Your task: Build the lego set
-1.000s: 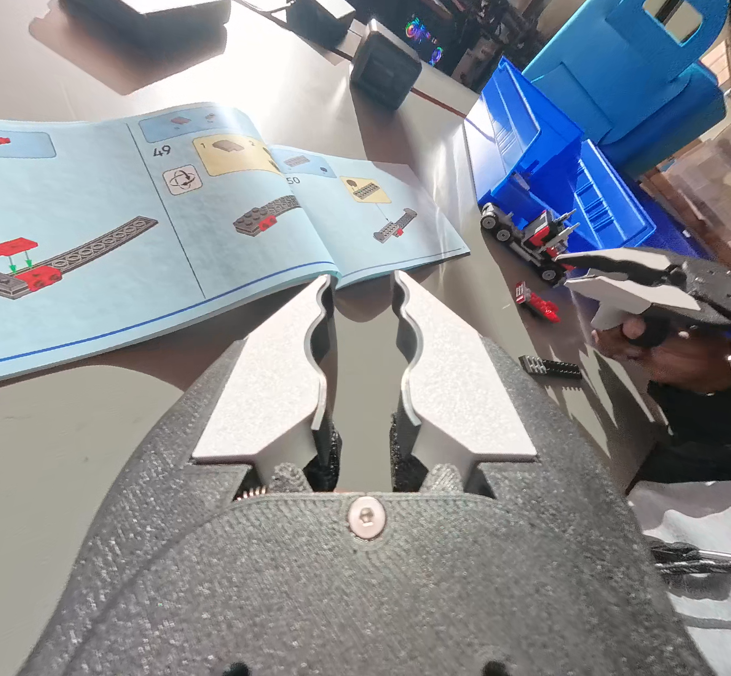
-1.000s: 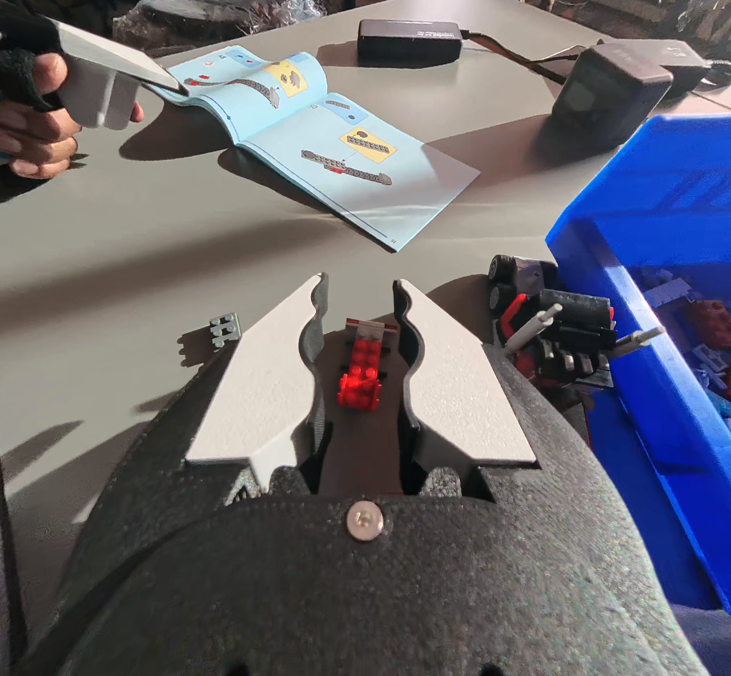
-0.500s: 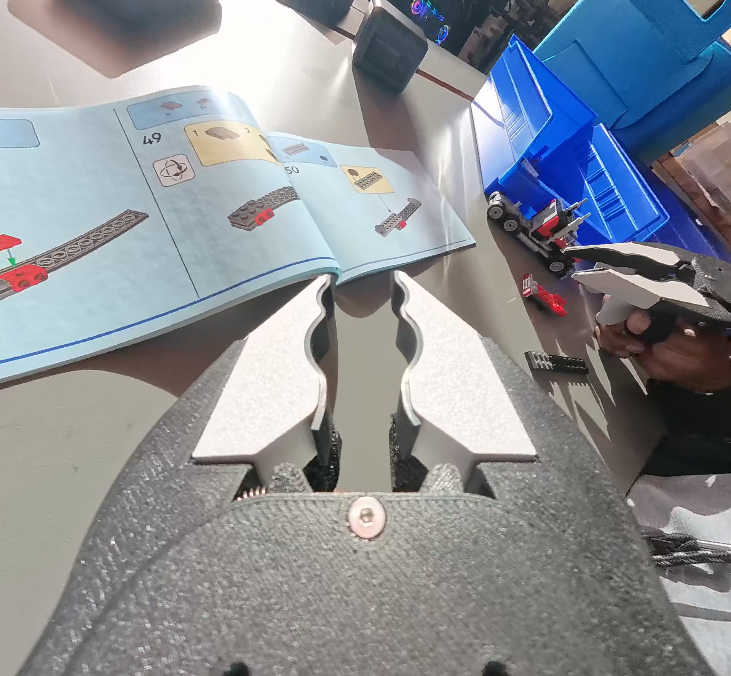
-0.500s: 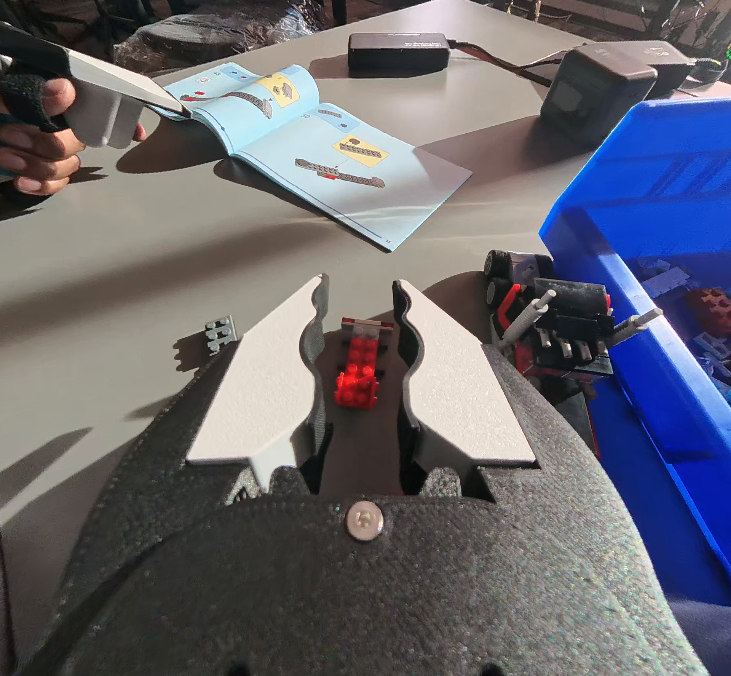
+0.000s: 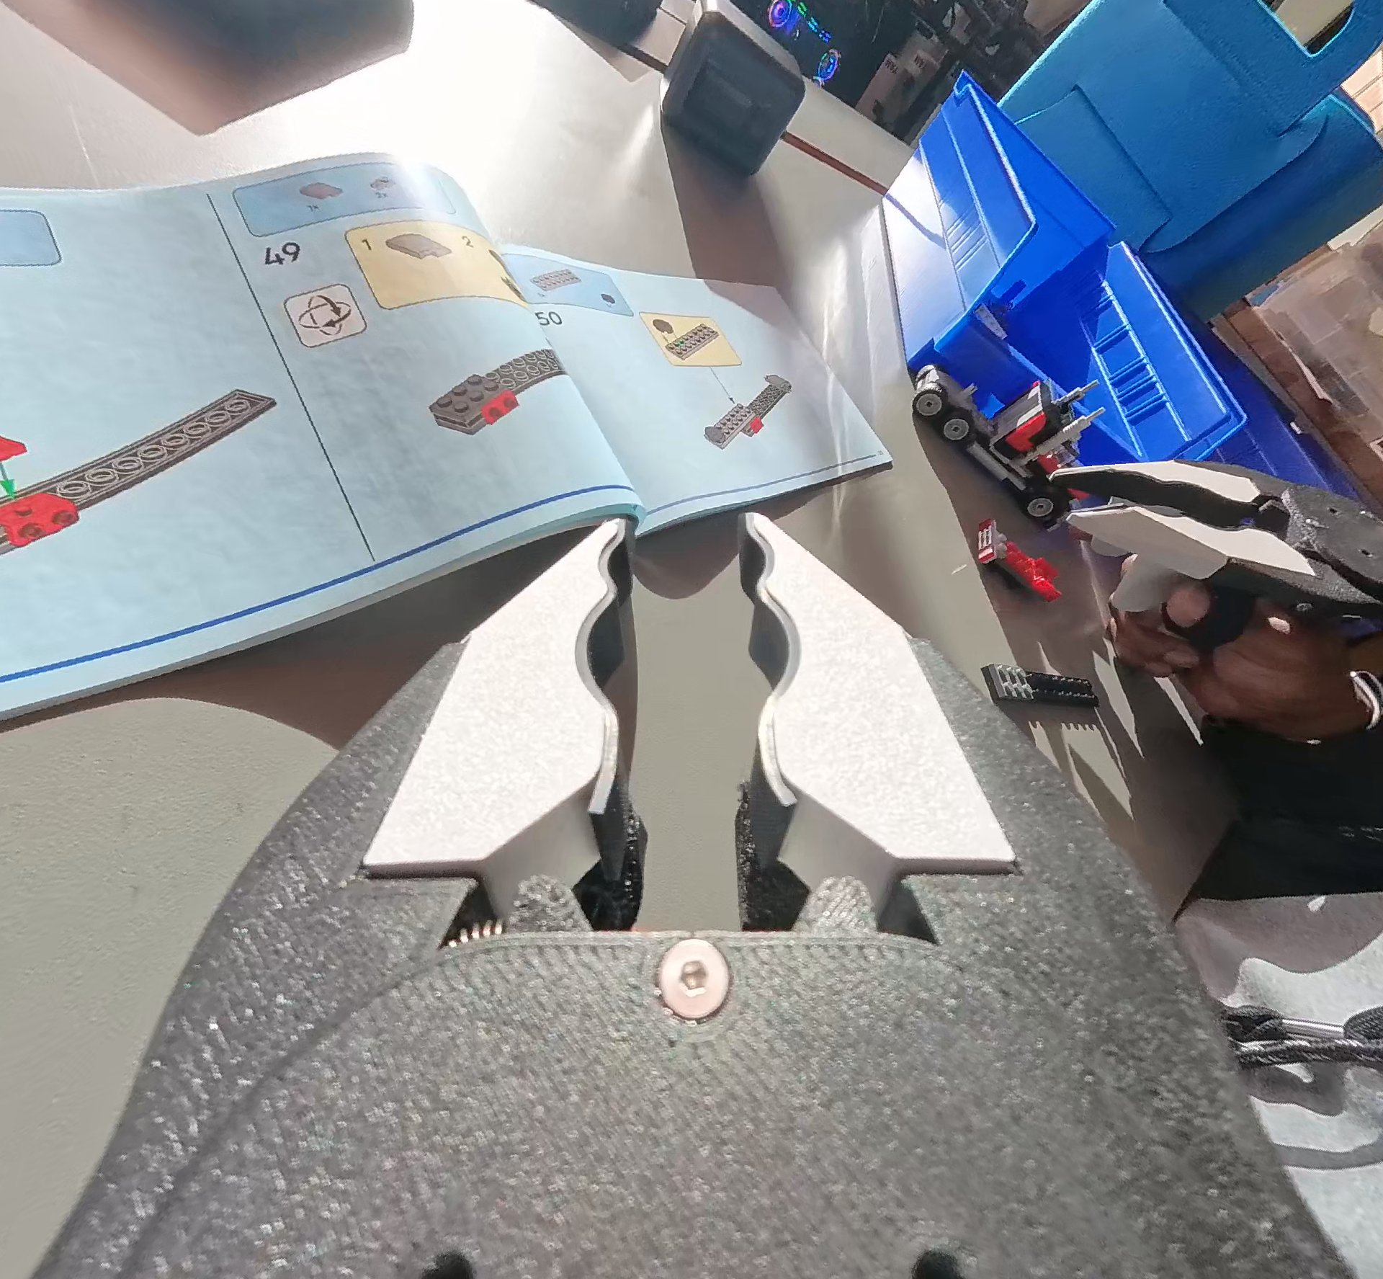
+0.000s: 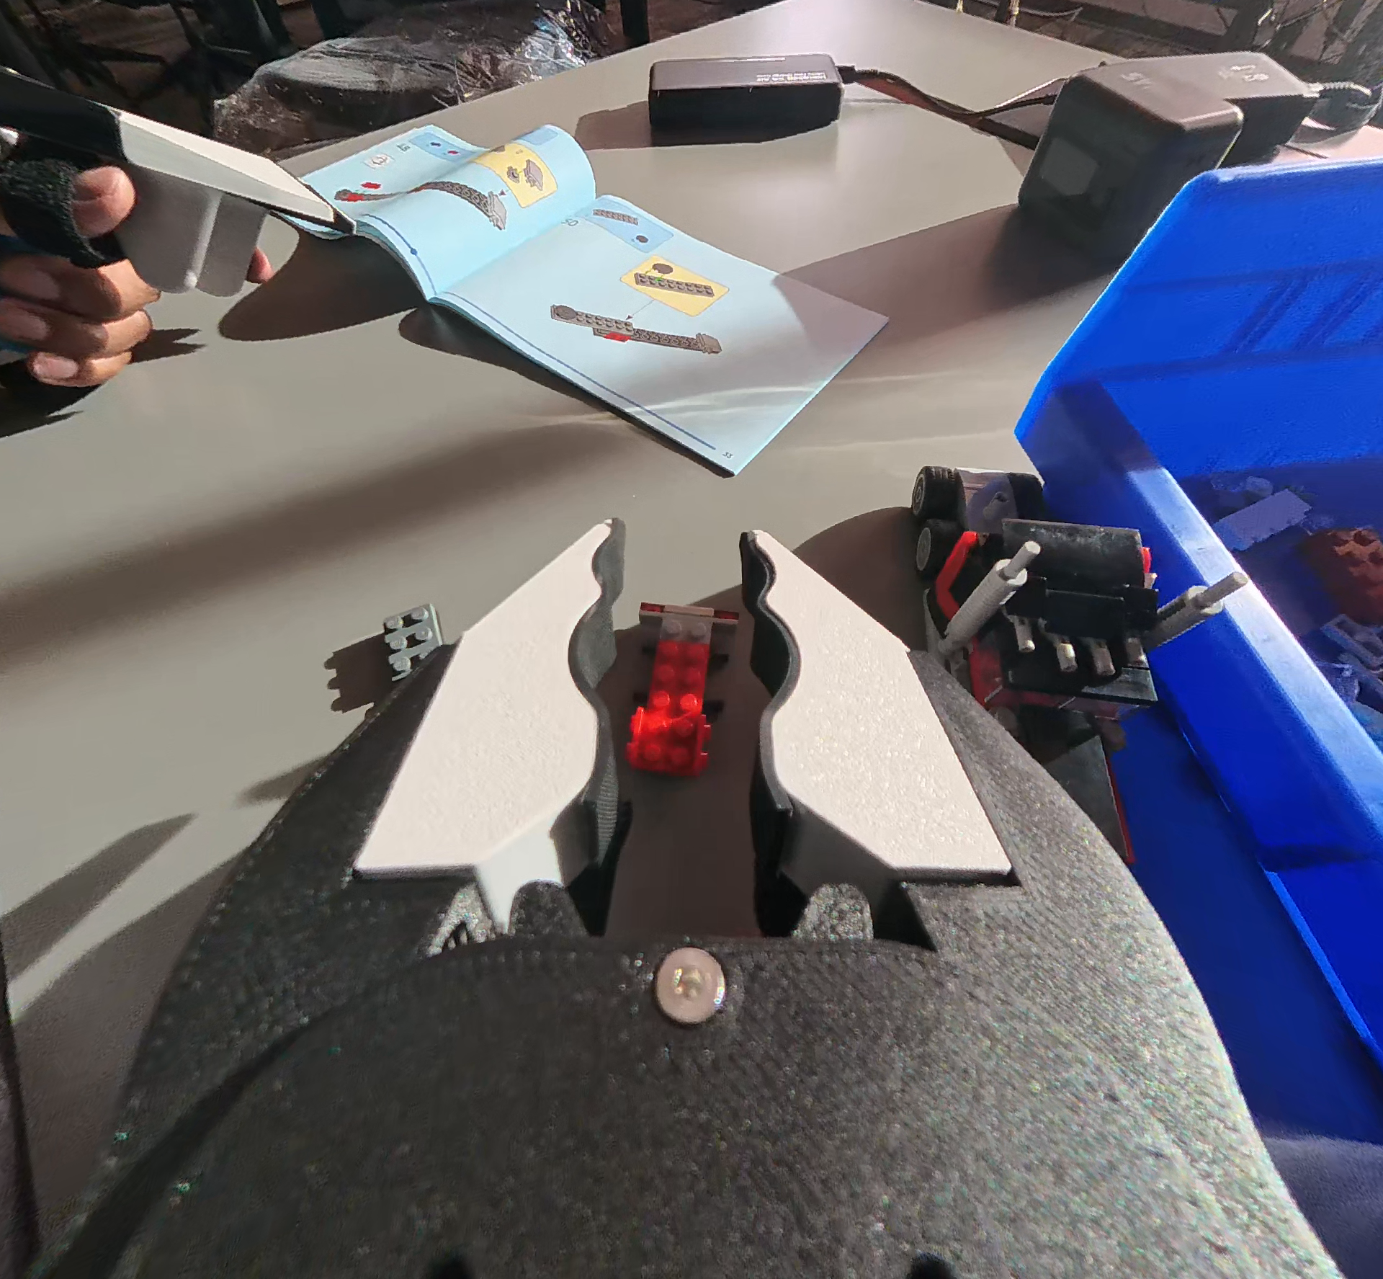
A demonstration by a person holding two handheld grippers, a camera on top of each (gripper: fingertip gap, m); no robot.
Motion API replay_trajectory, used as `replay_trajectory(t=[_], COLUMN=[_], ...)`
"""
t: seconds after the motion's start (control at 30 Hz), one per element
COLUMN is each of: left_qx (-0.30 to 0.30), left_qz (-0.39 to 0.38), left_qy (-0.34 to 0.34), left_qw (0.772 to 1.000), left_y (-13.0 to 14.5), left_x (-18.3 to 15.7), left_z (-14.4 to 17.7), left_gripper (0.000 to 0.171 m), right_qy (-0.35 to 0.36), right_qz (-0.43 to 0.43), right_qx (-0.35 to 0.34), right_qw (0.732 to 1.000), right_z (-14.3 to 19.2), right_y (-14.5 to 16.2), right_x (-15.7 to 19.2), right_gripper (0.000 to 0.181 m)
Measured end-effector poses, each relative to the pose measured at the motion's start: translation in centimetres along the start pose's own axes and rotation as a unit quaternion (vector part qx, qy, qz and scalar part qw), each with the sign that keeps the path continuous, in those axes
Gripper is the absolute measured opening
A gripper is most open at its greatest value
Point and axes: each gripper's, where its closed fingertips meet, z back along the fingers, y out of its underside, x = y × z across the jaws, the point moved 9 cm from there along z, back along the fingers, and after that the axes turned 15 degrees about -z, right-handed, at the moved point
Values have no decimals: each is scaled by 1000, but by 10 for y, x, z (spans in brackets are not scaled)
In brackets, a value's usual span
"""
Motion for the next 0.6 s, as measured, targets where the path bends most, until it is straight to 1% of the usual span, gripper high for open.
replay_trajectory(t=[0.3,0.47,0.6], left_qx=[8,18,2], left_qz=[-2,-21,-19], left_qy=[5,6,38], left_qw=[1000,1000,999], left_y=[1,0,-2], left_x=[-1,-5,-16], left_z=[-2,-5,-13], left_gripper=[29,30,32], right_qy=[-2,-7,-14], right_qz=[-8,-14,-23], right_qx=[-1,-8,-16], right_qw=[1000,1000,1000], right_z=[0,2,4], right_y=[-1,-2,-3], right_x=[-2,-3,-4], right_gripper=[33,32,32])
